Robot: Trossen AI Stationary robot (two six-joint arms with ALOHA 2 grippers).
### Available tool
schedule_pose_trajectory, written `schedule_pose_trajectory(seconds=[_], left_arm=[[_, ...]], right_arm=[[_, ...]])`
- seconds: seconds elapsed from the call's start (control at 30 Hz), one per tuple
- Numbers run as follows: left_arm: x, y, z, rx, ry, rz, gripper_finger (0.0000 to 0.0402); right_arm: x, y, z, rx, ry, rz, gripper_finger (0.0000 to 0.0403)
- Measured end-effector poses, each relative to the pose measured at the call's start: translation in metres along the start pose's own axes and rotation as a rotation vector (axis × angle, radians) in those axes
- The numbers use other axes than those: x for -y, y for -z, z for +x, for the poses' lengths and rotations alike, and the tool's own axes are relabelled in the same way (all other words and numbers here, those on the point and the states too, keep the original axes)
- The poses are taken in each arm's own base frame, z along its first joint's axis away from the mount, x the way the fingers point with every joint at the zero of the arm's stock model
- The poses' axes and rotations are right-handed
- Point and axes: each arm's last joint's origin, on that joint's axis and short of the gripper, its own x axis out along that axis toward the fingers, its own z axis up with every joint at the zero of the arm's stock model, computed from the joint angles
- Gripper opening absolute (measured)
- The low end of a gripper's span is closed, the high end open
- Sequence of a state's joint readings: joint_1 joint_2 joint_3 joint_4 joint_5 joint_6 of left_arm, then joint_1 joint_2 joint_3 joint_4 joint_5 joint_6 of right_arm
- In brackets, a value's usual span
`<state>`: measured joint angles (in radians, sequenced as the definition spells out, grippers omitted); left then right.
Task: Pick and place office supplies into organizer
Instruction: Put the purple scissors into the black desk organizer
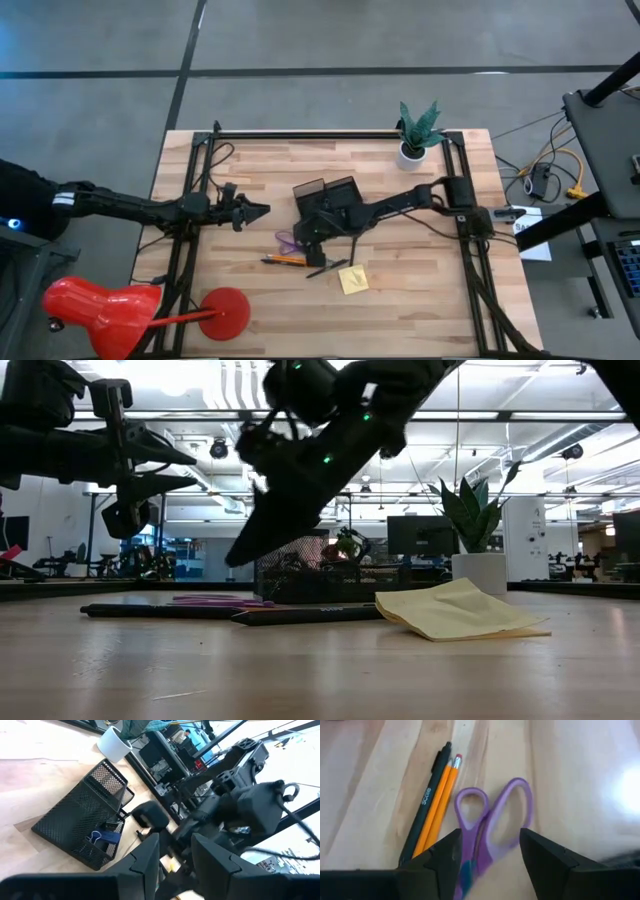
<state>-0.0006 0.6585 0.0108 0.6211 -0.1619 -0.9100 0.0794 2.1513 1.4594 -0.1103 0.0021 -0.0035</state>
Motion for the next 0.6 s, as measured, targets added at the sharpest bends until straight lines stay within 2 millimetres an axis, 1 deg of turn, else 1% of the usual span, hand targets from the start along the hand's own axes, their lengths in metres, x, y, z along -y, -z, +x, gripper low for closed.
schedule_pose_trajectory(seconds=[0.1,0.27,0.43,0.5,0.6], left_arm=[[0.000,0.000,0.000,-0.002,-0.002,0.001,0.0099],[0.000,0.000,0.000,-0.004,0.001,0.000,0.0099],[0.000,0.001,0.000,-0.014,0.008,-0.001,0.0099],[0.000,0.001,0.000,-0.015,0.008,-0.001,0.0099],[0.000,0.001,0.000,-0.015,0.009,0.000,0.0099]], right_arm=[[-0.001,-0.003,0.014,-0.002,-0.002,-0.002,0.0191],[-0.002,-0.011,0.027,0.016,-0.003,0.060,0.0183],[-0.002,-0.007,0.032,-0.006,-0.001,0.166,0.0173],[-0.002,-0.007,0.032,-0.003,-0.001,0.177,0.0168],[-0.001,-0.003,0.038,-0.012,0.028,0.177,0.0160]])
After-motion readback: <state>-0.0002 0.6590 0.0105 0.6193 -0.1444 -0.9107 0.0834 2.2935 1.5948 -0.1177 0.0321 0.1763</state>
